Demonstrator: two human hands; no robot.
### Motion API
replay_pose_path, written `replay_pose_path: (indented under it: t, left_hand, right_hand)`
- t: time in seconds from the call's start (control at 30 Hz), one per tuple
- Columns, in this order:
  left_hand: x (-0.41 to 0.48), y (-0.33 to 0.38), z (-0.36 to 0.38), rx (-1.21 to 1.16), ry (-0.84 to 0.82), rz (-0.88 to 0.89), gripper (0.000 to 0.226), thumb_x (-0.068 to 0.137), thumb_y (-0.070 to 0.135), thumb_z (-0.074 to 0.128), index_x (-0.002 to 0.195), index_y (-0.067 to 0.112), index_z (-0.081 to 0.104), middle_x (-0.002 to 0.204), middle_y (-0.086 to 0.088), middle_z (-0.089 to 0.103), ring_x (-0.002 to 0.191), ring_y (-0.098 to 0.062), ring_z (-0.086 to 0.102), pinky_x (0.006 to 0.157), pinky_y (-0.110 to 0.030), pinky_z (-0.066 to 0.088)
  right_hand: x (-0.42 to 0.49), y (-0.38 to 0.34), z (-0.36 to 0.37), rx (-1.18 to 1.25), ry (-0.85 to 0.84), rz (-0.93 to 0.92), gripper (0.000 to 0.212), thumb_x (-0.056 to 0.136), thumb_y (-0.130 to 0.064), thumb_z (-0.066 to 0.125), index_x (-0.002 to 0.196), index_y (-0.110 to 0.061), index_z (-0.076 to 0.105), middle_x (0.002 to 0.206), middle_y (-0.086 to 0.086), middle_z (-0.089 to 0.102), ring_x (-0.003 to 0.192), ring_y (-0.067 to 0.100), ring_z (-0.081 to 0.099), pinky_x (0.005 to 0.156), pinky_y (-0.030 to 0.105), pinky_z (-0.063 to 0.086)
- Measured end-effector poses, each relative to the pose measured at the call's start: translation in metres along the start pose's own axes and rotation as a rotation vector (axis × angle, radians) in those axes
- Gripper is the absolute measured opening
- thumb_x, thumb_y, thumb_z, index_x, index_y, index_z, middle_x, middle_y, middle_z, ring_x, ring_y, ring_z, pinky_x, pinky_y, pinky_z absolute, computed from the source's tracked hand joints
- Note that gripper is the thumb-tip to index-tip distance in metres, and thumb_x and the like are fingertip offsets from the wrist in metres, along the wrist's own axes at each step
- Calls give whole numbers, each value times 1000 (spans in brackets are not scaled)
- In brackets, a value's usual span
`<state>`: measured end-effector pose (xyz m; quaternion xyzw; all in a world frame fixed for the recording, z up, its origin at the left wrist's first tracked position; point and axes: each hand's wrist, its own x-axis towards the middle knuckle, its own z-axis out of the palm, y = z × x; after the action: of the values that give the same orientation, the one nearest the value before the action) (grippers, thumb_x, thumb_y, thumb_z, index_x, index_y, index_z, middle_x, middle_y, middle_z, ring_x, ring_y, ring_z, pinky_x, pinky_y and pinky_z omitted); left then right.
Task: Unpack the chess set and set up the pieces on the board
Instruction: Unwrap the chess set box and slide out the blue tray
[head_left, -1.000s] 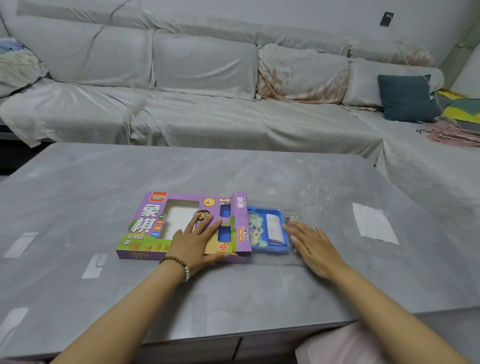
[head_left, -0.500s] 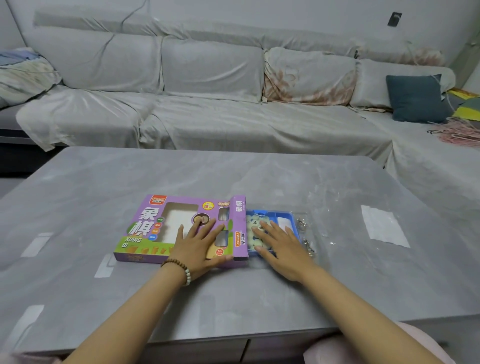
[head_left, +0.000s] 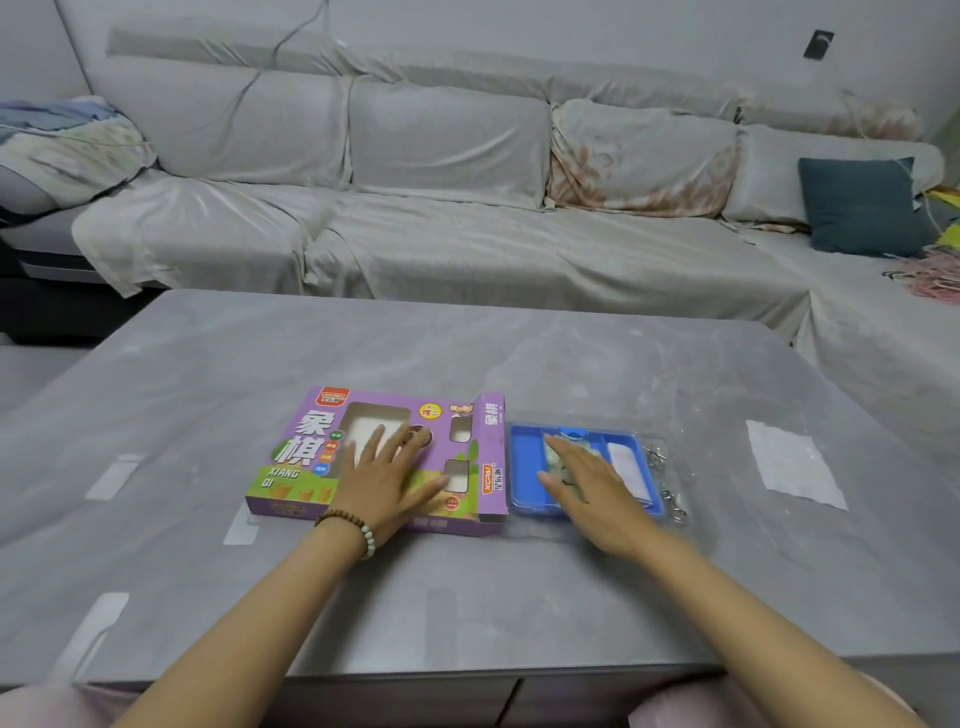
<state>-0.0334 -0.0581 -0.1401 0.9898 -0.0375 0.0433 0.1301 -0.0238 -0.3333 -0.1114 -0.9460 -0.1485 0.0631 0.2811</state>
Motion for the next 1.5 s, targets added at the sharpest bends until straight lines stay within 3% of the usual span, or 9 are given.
replay_pose_path:
  t: [0.23,0.47,0.6,0.67,0.93,1.07,1.13,1.37,1.5]
  left_hand:
    - [-16,-57,-20,95,14,-413,114,51,85,-3,148,26,11,156,-3,9,141,-29,11,110,-49,12]
    - [-28,-97,-38,19,20,-713,106,70,85,29,148,15,8,154,-11,9,134,-37,22,106,-47,24]
    - [-27,-102,-44,-79,105,-748,106,69,79,46,145,13,16,140,-15,32,120,-37,37,95,-43,36]
    - [-24,-98,-45,-207,162,-738,102,70,73,54,145,15,18,137,-15,34,117,-38,41,94,-44,37]
    - [20,-64,-55,-933,348,-832,78,80,37,69,140,3,32,135,-20,42,117,-36,50,99,-41,40]
    - [57,-16,-65,-1421,232,-830,33,87,28,62,105,0,58,85,-13,62,66,-25,59,49,-27,55]
    - [80,13,-65,-1494,202,-759,35,89,26,60,115,3,54,88,-13,64,61,-21,59,41,-25,53]
    - [158,123,-47,-1642,220,-590,46,94,20,51,138,20,35,110,-11,59,71,-17,61,61,-33,53]
    - [203,180,-18,-1684,145,-543,44,97,18,46,139,22,33,117,-14,59,74,-18,61,65,-36,54]
  right_hand:
    - [31,-69,41,-90,-128,-35,71,94,-57,35,150,-19,13,156,1,22,146,18,11,119,39,-1]
    - [56,-114,73,-131,-164,-3,77,89,-54,47,148,-18,12,139,4,48,131,28,40,116,44,15]
    - [67,-129,75,357,-190,114,70,85,-24,64,139,-23,21,113,-5,56,104,19,56,87,26,51]
    - [70,-129,69,590,-143,150,76,85,-8,65,143,-25,18,115,-3,53,95,14,55,63,9,49]
    - [96,-95,-2,907,146,151,70,76,2,71,134,-26,43,118,6,63,71,14,66,56,23,55]
    - [102,-63,-51,1005,235,147,61,77,-1,72,127,-26,47,105,3,68,68,16,69,54,25,56]
    - [107,-40,-73,996,310,165,53,83,-4,67,127,-25,47,105,1,66,67,12,68,51,21,53]
    - [116,75,-131,714,608,247,37,96,-10,48,132,-11,49,130,5,52,109,17,53,68,4,44]
    - [127,131,-155,618,613,281,43,96,-20,49,139,-17,42,141,10,41,127,20,43,99,25,35]
